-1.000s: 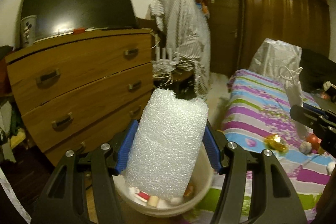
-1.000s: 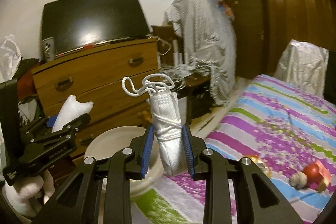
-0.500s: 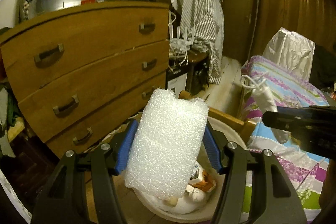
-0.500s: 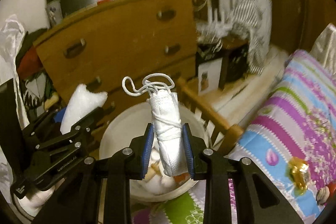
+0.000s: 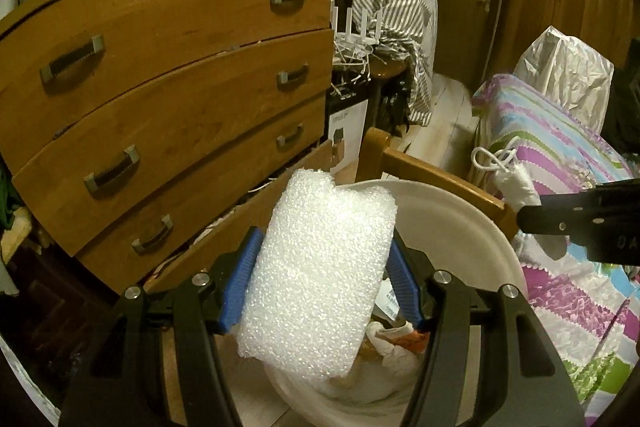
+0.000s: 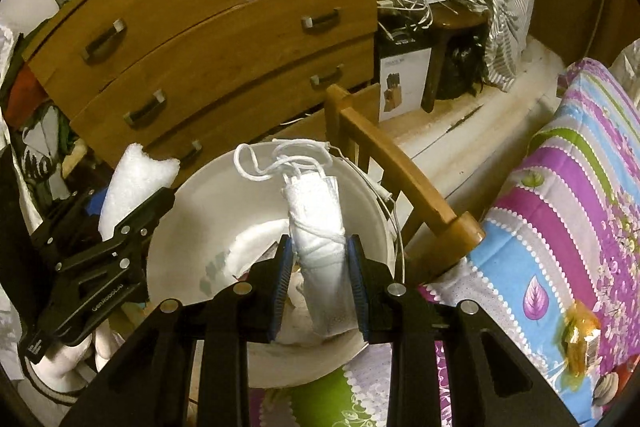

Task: Collect trash
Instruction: 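Open both tools over the bucket to drop bubble wrap and tube, then move both tools back over the remaining items on the bed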

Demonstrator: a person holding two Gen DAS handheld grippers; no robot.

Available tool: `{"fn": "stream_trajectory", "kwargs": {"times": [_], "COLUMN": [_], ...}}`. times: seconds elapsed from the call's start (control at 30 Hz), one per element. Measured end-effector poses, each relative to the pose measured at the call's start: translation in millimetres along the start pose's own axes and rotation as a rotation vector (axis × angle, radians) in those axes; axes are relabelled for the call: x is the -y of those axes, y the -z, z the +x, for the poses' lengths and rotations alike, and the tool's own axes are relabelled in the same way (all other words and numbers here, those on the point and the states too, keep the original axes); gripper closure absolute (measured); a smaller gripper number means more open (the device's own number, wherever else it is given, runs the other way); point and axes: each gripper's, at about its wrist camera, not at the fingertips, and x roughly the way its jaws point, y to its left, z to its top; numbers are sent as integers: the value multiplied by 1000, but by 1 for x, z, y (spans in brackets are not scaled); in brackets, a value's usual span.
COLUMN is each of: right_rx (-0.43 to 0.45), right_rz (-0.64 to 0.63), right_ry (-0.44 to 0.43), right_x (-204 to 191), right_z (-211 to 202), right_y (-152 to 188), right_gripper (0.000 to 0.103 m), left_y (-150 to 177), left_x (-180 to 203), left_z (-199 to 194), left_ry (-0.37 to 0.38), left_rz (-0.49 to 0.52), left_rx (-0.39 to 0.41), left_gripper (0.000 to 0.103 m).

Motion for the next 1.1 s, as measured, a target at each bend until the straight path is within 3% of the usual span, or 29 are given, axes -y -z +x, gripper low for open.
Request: {"fn": "stream_trajectory", "kwargs": {"times": [0.37,0.43,0.5,1.1], "right_rx": [0,4,13,61], "right_rz": [0,5,11,29], "right_ry": [-12,-23,-27,-33], "right_x": [3,5,5,8], "right_z": [2,3,3,-23], "right_y": [2,2,2,11], "right_gripper": [71,65,62,61], "left_y": [0,0,1,0], "left_x": [1,0,-2,0], "left_z": [3,7,8,-3], "left_ry": [-11,-26,-35,-33], "left_rz": [5,4,-2,-3], "left_rx": [-7,-14,-12,0], "left_gripper": [42,28,25,25]}}
